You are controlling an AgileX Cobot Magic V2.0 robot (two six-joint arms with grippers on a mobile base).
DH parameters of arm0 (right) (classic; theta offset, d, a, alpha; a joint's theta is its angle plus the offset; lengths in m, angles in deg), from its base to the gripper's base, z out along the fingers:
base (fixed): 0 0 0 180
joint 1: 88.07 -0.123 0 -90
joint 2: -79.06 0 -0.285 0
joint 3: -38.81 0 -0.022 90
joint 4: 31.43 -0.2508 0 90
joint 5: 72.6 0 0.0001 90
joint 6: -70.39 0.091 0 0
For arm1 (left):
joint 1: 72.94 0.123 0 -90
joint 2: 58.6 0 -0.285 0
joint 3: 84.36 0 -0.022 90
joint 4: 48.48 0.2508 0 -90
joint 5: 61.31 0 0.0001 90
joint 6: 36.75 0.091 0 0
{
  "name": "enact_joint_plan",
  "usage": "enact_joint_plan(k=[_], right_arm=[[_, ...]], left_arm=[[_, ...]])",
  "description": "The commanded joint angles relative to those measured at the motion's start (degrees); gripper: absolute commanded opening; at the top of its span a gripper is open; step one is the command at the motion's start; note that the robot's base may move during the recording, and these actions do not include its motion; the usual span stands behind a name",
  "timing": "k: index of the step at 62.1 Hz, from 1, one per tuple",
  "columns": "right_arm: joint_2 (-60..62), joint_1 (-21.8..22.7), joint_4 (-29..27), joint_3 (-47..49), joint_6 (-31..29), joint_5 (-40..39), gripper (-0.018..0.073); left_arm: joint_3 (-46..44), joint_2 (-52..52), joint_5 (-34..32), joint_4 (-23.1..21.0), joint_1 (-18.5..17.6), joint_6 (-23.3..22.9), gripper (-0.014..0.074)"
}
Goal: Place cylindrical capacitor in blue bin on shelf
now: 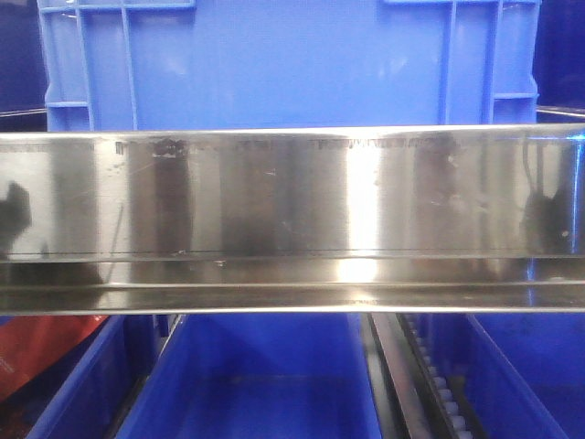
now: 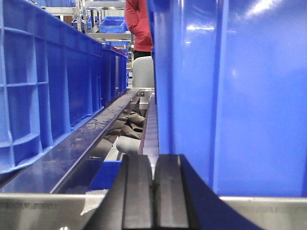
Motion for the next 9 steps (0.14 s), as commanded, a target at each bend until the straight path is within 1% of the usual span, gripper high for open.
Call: enact_joint_plan(k=[1, 9], right_arm=[[0.2, 0.35, 0.11, 0.0, -0.21, -1.22, -0.0162], [0.2, 0.35, 0.11, 0.0, -0.21, -1.22, -0.0162]], left_arm=[[-0.12, -0.28, -0.48, 0.41, 0.19, -0.45, -0.0111], [-0.12, -0.28, -0.48, 0.41, 0.19, -0.45, -0.0111]])
